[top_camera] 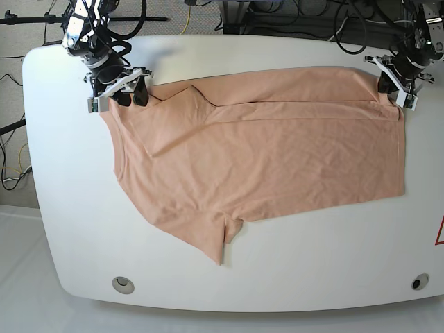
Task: Fold the T-shirt properly
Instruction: 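Pull the right gripper along the edge toward the left gripper, tightening fabric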
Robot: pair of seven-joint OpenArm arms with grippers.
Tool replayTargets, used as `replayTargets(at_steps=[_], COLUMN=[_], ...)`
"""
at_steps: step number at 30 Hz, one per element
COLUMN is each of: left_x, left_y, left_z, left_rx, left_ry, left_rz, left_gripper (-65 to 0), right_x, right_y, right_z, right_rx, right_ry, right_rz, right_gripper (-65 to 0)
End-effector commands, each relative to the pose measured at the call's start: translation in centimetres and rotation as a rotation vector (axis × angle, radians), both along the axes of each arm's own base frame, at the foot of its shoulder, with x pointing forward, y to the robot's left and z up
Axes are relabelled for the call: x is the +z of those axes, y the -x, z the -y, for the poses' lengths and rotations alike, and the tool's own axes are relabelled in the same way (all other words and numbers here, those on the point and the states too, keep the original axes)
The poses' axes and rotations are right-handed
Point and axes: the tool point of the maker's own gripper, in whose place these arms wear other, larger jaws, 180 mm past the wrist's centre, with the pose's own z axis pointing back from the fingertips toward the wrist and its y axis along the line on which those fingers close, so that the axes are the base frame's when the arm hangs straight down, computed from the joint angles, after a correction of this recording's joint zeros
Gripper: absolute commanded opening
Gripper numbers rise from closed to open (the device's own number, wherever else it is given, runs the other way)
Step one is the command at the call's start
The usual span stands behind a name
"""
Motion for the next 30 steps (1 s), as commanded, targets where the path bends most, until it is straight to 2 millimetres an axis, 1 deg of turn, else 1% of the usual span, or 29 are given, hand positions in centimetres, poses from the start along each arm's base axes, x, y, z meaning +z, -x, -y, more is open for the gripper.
replayTargets(at_steps=[1, 9, 13, 15, 17, 19, 21, 25, 27, 30], left_x=[0.87, 0.62, 0.65, 0.87, 0.86, 0.91, 0.85, 0.83, 0.82, 0.82], left_y=[-0.56, -0.29, -0.36, -0.63, -0.65, -0.73, -0.72, -0.71, -0.70, -0.71], left_z=[-0.29, -0.40, -0.36, -0.41, -0.38, -0.38, -0.35, -0.45, -0.39, -0.43], left_rx=[-0.010, -0.003, -0.003, -0.004, -0.005, -0.006, -0.004, 0.000, 0.000, 0.002], left_ry=[-0.011, -0.015, -0.015, -0.014, -0.014, -0.015, -0.013, -0.013, -0.010, -0.010], left_rz=[0.029, 0.018, 0.017, 0.027, 0.026, 0.028, 0.029, 0.028, 0.027, 0.027], left_gripper=[-64.0, -64.0, -63.8, -63.8, -63.8, -63.9, -64.0, -64.3, -64.5, -64.6], right_x=[0.74, 0.64, 1.04, 1.31, 1.42, 1.36, 1.22, 0.85, 0.61, 0.45], right_y=[-0.37, -0.25, -0.30, -0.50, -0.60, -0.59, -0.51, -0.40, -0.39, -0.49], right_z=[0.24, 0.24, 0.17, -0.06, -0.18, -0.27, -0.34, -0.54, -0.08, 0.01], right_rx=[-0.005, -0.006, -0.002, 0.007, 0.011, 0.015, 0.019, 0.027, 0.015, 0.014], right_ry=[-0.009, -0.015, -0.012, -0.001, -0.002, -0.004, -0.004, -0.007, 0.002, 0.002], right_rz=[0.041, 0.053, 0.065, 0.065, 0.068, 0.065, 0.059, 0.046, 0.037, 0.033], right_gripper=[-37.8, -37.9, -40.2, -50.0, -56.4, -62.1, -65.0, -63.8, -63.1, -61.2])
